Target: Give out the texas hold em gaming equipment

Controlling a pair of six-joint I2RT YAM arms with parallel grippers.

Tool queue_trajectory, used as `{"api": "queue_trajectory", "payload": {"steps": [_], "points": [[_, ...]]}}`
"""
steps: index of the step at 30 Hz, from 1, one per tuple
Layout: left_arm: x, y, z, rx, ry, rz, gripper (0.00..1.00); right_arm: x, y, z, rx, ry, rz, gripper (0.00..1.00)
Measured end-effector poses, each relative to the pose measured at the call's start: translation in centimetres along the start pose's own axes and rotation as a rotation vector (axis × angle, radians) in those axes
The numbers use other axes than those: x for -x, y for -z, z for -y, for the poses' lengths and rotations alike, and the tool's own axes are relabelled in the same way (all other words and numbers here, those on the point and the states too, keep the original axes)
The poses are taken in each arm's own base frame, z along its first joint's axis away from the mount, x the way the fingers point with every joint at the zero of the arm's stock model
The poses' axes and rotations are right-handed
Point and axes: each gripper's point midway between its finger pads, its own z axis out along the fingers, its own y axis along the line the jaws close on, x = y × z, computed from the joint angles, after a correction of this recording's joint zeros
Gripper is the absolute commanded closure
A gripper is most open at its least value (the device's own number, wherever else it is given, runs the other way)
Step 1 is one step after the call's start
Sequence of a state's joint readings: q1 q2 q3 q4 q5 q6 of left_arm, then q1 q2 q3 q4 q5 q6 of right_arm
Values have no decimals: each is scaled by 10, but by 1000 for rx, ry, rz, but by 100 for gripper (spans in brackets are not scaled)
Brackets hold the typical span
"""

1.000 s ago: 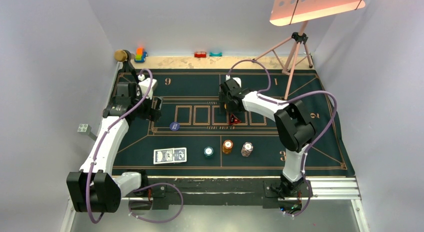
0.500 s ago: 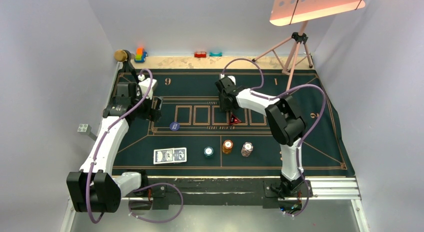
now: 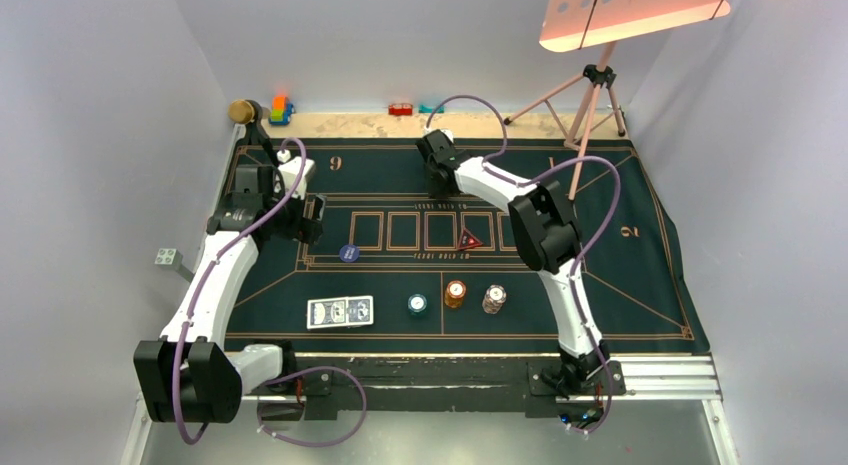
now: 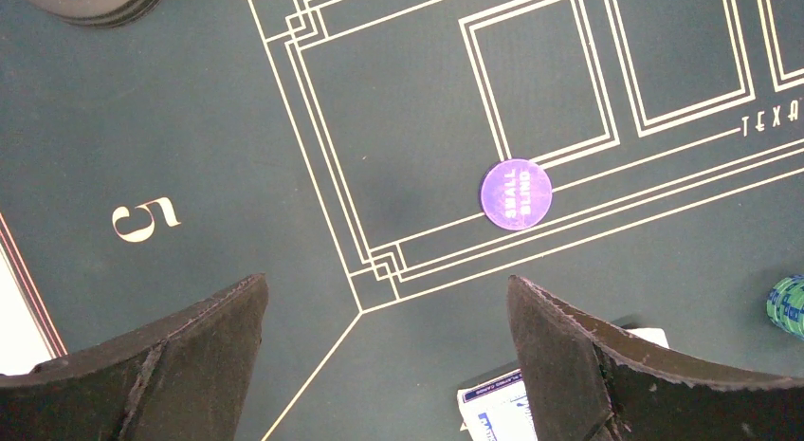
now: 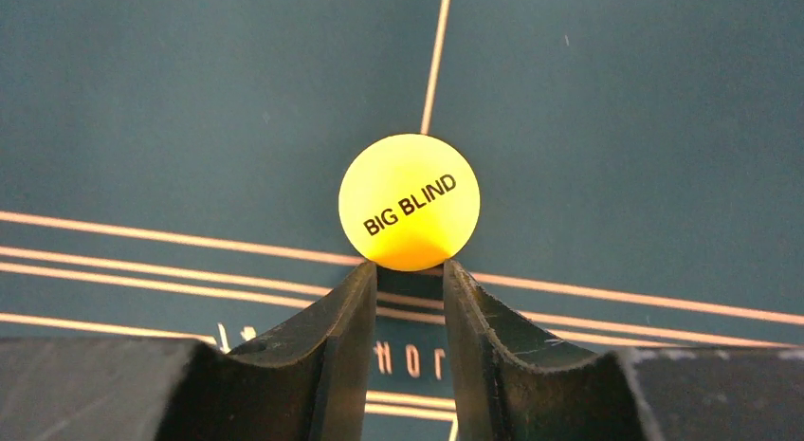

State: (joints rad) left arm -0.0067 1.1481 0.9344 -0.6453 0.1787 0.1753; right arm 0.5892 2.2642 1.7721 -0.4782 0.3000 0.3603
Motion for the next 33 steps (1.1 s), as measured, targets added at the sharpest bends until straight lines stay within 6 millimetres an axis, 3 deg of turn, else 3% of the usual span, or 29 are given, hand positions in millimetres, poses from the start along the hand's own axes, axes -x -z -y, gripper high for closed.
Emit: {"api": "queue_trajectory", "payload": {"steps": [2, 6, 10, 18, 24, 29, 33], "points": [[0, 0, 0, 0, 0, 0, 0, 10, -6, -5, 6, 4, 8, 58], [0, 0, 0, 0, 0, 0, 0, 23, -13, -11, 11, 10, 27, 27], [0, 0, 0, 0, 0, 0, 0, 19, -8, -4, 7, 7, 26, 16], [0, 0, 0, -1, 0, -1, 0, -41, 54, 38, -25, -12, -34, 14], [0, 0, 1, -4, 0, 0, 0, -91, 63, 52, -42, -27, -76, 13], [0, 0, 1, -5, 0, -1, 0, -91, 64, 47, -36, -30, -45, 14], [-1, 0, 1, -6, 0, -3, 0, -92, 66, 42, -43, -17, -33, 28]]}}
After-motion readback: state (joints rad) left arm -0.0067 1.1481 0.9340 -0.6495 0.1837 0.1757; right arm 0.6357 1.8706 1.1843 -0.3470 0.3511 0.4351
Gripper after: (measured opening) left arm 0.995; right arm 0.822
